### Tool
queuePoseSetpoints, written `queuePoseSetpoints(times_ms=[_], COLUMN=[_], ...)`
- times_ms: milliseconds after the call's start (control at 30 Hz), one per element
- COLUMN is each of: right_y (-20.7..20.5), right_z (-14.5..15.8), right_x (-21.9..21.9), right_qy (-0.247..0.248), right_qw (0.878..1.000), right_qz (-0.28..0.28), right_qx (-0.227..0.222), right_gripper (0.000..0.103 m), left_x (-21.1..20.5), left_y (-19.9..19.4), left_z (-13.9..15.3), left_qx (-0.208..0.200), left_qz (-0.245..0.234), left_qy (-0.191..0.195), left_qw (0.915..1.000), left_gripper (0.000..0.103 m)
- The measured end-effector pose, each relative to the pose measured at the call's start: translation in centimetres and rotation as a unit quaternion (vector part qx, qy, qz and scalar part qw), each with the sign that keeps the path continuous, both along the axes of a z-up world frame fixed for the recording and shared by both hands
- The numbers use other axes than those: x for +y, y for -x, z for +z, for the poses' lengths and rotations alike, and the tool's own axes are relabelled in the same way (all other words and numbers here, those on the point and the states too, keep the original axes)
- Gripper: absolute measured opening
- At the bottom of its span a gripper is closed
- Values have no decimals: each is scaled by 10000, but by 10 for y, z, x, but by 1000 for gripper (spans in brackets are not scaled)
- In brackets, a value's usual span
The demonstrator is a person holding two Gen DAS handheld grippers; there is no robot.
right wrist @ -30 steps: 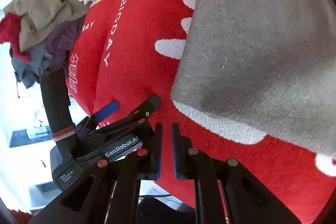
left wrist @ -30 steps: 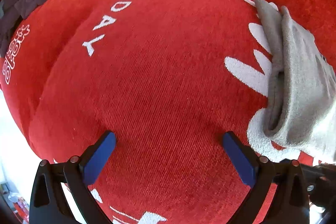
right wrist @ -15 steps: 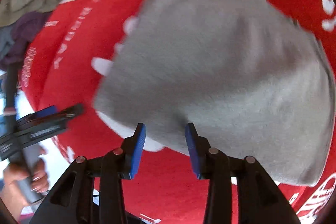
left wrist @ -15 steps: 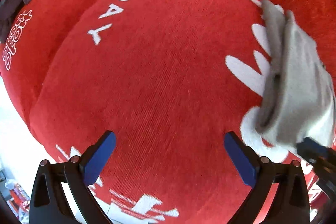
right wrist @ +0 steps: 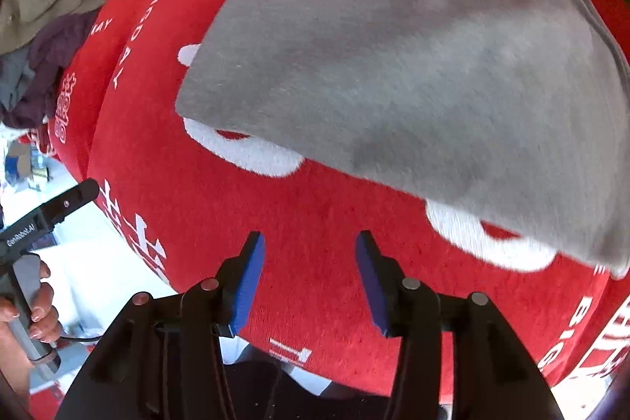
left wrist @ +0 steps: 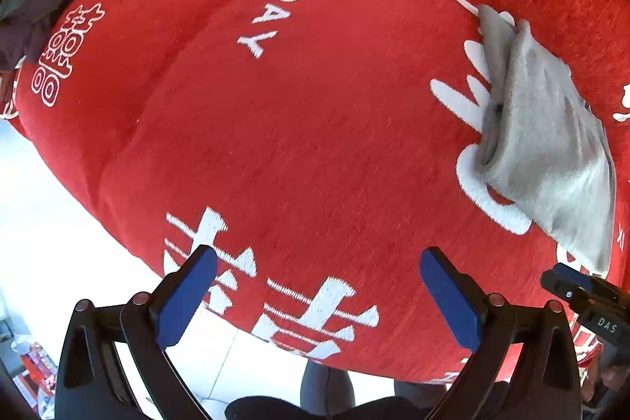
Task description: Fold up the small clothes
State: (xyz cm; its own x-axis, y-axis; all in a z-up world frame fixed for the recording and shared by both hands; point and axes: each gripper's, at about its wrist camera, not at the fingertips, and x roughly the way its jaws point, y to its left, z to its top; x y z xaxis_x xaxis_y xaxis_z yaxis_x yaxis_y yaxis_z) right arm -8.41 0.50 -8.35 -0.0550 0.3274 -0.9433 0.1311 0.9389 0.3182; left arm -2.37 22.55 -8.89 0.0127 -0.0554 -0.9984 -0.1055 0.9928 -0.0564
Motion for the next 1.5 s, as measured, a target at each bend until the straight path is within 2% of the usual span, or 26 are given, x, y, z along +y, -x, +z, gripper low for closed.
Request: queuePoseSetpoints(times_ms=[133, 233, 367, 467, 600, 767, 867, 1000, 1067, 1167, 1233, 1333, 1367, 1433, 1467, 1500], right_y=[9, 11, 12, 13, 14, 14, 13, 16, 19, 23, 24, 27, 29, 30, 29, 29], right_z=[2, 4, 8, 9, 9, 1, -7, -21, -34, -47, -54, -65, -70, -75, -79, -81], right_x=[-2, -6, -14, -18, -24, -35, -40, -53, -59, -65, -68, -74, -75, -76, -75, -77], right_qy=[-21, -36, -73, -112, -251, -753, -1149, -1801, -2176, -2509, -2636, -2988, -3149, -3346, -3488, -3560], right_qw=[9999, 9998, 9996, 9993, 9985, 9934, 9858, 9621, 9424, 9186, 9072, 8771, 8626, 8456, 8349, 8299], right_qz=[-133, -180, -278, -335, -459, -831, -1203, -2037, -2537, -3051, -3280, -3760, -3960, -4160, -4256, -4295], right_qx=[-4, -14, -63, -101, -156, -224, -221, -188, -99, -56, -51, -28, 4, 43, 76, 87], right_gripper=[54, 54, 54, 54, 61, 61, 61, 63, 63, 63, 63, 63, 63, 63, 62, 50], left_x=[3, -7, -24, -34, -42, -55, -65, -80, -88, -97, -103, -109, -111, -113, -114, -117], left_y=[3, 1, -3, -6, -9, -19, -27, -39, -44, -50, -53, -55, -55, -57, -58, -60], left_z=[-3, 2, 4, 1, -5, -15, -20, -27, -30, -37, -44, -45, -45, -47, -48, -49], left_qx=[86, 30, 14, 31, 50, 156, 201, 227, 207, 236, 296, 195, 165, 172, 178, 169], left_qz=[140, 80, -46, -54, 17, 132, 172, 237, 267, 324, 370, 369, 364, 458, 507, 553], left_qy=[149, 133, 304, 581, 962, 1454, 1776, 2175, 2360, 2539, 2636, 2654, 2697, 2861, 2901, 2929], left_qw=[9998, 9999, 9995, 9983, 9953, 9892, 9838, 9755, 9712, 9664, 9635, 9632, 9621, 9569, 9555, 9544], left_gripper=[103, 103, 103, 103, 103, 103, 103, 103, 103, 103, 103, 103, 103, 103, 103, 103])
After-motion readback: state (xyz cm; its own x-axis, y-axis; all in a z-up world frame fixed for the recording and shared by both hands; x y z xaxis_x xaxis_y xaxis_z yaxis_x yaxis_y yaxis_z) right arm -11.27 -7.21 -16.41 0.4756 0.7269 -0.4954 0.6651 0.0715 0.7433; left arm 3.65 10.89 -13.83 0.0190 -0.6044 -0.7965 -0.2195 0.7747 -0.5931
